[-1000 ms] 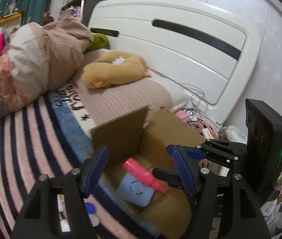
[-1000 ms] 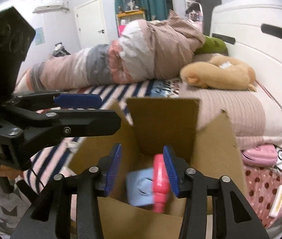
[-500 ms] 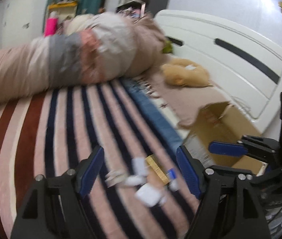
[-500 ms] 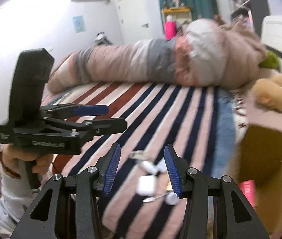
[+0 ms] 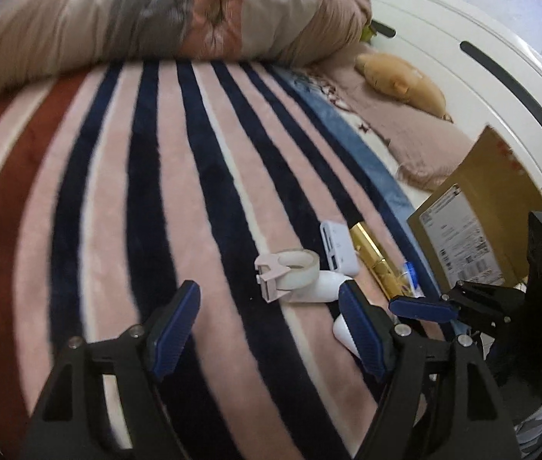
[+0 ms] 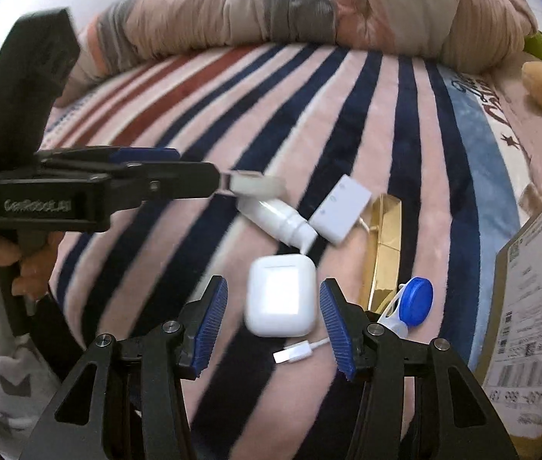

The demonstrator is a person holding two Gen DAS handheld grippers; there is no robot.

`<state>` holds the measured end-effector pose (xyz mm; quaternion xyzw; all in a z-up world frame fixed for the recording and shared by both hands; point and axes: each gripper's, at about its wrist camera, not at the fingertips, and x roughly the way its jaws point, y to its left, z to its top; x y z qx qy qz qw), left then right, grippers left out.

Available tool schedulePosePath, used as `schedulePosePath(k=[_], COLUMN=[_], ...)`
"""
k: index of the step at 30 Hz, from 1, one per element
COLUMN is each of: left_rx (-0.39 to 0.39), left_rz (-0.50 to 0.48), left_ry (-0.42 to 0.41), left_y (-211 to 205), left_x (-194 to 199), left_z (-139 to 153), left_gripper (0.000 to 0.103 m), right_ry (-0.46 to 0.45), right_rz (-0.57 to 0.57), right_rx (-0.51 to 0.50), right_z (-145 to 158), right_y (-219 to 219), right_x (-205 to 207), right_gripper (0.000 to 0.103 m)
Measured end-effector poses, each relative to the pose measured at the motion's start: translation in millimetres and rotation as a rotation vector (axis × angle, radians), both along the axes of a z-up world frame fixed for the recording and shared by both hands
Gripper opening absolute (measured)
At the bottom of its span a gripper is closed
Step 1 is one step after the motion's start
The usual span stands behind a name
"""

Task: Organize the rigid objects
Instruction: 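Grasp the white tape dispenser with the left gripper while the right gripper grasps the white earbuds case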

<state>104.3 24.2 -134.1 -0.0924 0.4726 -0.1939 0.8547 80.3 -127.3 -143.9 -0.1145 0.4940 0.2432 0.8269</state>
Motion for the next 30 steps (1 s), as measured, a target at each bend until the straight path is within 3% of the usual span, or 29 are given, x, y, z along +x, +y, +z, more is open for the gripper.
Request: schedulePosePath(k=[5, 10, 12, 17, 23, 30], left_rx=[-0.043, -0.047, -0.056, -0.033, -0.011, -0.005], left_rz=[-0.022, 0.015, 0.024, 0.024, 0.038, 0.016], left_ry=[0.036, 0.06, 0.06, 0.048, -0.033, -0.202], left_y=[-16.0, -23.0, -22.9, -23.6, -14.9, -18.5], left_x=[17.4, 27.1, 28.3, 25.6, 3.9, -37.6], left_z=[-16.4, -25.2, -25.8, -20.4, 16.3, 95.0], left_gripper=[0.07, 0.055, 0.04, 0.04, 0.04, 0.04], right_ry=[0.025, 0.025, 0.014, -0.014, -0.086, -0.242], right_rz=[0.024, 0.033, 0.038, 0.048, 0.083, 0.115], right_rx=[-0.002, -0.008, -0.02, -0.032, 0.011, 0.078], right_z=[-13.2, -19.7, -21.2, -18.0, 12.4, 78.1], right_y=[-1.4, 0.7, 0.7, 5.1, 14.6, 4.7], right_x=[8.8, 6.9, 6.9, 0.1, -16.2, -49.9], right_gripper=[0.046, 0.043, 0.039, 0.039, 0.039, 0.039])
